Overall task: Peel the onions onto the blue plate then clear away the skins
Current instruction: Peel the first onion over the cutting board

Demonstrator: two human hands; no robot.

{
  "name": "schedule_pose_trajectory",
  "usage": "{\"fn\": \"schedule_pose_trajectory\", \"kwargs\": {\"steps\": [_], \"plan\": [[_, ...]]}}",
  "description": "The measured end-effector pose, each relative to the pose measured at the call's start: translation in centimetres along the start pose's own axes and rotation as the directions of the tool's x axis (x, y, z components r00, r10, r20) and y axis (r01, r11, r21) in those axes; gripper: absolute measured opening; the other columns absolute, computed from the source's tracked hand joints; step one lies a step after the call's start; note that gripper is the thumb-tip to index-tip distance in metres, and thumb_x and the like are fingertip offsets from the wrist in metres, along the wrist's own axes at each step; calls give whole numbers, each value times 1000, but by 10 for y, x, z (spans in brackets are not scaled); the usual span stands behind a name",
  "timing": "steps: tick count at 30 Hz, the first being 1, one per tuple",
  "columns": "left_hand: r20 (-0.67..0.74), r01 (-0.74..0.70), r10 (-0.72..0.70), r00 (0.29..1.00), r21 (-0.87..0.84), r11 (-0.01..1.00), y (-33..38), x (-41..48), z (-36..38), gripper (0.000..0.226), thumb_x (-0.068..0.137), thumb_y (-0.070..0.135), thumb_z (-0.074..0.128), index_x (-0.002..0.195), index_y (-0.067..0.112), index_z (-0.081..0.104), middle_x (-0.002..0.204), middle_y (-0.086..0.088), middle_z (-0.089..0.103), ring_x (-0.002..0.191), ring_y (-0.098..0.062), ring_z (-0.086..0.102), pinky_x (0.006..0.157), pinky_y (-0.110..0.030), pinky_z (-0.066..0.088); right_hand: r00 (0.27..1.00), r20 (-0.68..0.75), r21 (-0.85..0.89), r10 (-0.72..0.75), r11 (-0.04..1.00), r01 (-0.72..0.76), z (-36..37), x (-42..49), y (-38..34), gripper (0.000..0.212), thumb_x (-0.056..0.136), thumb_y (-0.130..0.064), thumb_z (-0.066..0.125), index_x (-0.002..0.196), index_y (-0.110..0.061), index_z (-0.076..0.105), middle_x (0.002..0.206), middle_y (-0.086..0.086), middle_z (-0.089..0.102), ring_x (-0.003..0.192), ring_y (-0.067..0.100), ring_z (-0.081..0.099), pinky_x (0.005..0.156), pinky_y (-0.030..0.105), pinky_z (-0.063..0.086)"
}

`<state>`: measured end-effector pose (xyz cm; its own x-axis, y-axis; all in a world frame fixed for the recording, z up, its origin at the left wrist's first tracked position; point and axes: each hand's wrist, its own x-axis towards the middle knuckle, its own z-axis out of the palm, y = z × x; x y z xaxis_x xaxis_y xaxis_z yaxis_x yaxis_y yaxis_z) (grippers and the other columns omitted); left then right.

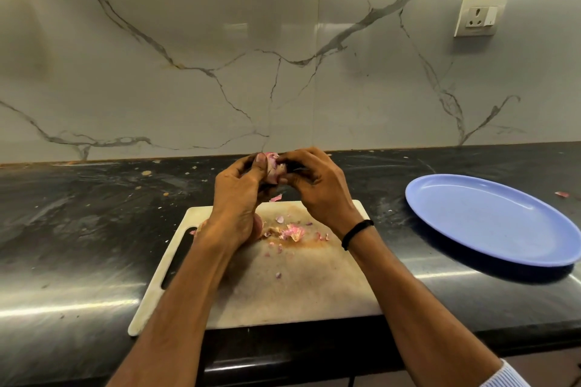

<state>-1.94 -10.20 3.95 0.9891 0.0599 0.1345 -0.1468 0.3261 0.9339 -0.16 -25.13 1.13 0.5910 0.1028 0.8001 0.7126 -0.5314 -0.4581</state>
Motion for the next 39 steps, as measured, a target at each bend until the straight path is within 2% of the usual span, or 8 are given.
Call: {"fn": "schedule_pose_trajectory", "kwargs": {"steps": [5, 10, 16, 20, 24, 27, 31, 39], "plan": [[36, 15, -16, 999, 34, 999, 0, 1, -2, 24, 97, 25, 57, 114, 11, 68, 107, -10, 72, 95, -23, 73, 74, -31, 61, 999, 34, -56, -10, 998, 12, 0, -1, -1, 33, 85, -11, 76, 116, -9, 65, 113, 8, 61, 102, 21, 62, 91, 31, 57], [53, 16, -20, 998, 65, 998, 1, 0, -2, 27, 95, 25, 59, 115, 11, 70, 106, -10, 73, 96, -23, 73, 78, -33, 61, 998, 50, -162, -37, 986, 44, -1, -3, 0, 37, 87, -5, 73, 122, -5, 63, 114, 13, 60, 101, 22, 60, 91, 19, 48], [34, 26, -27, 999, 31, 999, 1, -2, -1, 15, 93, 23, 61, 100, 16, 72, 93, -5, 75, 84, -17, 74, 68, -25, 60, 996, 77, -188, -37, 981, 51, -1, -4, 0, 35, 89, -3, 69, 124, -4, 61, 116, 13, 59, 103, 17, 56, 90, 9, 41], [15, 53, -53, 999, 0, 999, 2, -1, -2, 17, 93, 23, 61, 100, 12, 72, 88, -5, 75, 74, -14, 75, 62, -22, 59, 995, 83, -204, -58, 976, 74, 2, -5, 1, 15, 90, 1, 66, 105, -2, 63, 107, 10, 57, 91, 9, 51, 79, 4, 44], [6, 67, -67, 998, -48, 997, 4, -1, -2, 18, 93, 24, 63, 99, 10, 72, 92, -10, 75, 74, -16, 75, 60, -23, 58, 999, 27, -119, -17, 993, 20, 3, -3, 0, 15, 88, -5, 71, 99, -2, 61, 101, 8, 58, 87, 10, 52, 79, 7, 47], [0, 64, -64, 998, -58, 996, 4, -1, -2, 19, 93, 25, 63, 100, 10, 72, 94, -10, 75, 74, -16, 75, 59, -21, 57, 999, 6, -35, 38, 999, -38, 2, -1, -5, 27, 87, -7, 73, 110, -5, 59, 110, 7, 59, 95, 11, 57, 86, 10, 49], [-16, 52, -52, 999, -36, 998, 4, 0, -1, 22, 91, 24, 64, 105, 10, 73, 99, -10, 75, 90, -21, 74, 65, -23, 59, 998, -34, 36, 58, 998, -57, 1, 1, -6, 28, 92, -8, 67, 120, -8, 64, 117, 5, 59, 101, 1, 58, 92, 11, 47], [1, 15, -16, 1000, 73, 997, 1, 0, -1, 20, 91, 21, 64, 107, 11, 72, 101, -9, 74, 93, -21, 72, 71, -26, 61, 992, -120, 11, 44, 999, -43, 2, 1, -1, 11, 91, -3, 66, 100, -5, 73, 100, 0, 62, 92, 2, 58, 85, 11, 50]]}}
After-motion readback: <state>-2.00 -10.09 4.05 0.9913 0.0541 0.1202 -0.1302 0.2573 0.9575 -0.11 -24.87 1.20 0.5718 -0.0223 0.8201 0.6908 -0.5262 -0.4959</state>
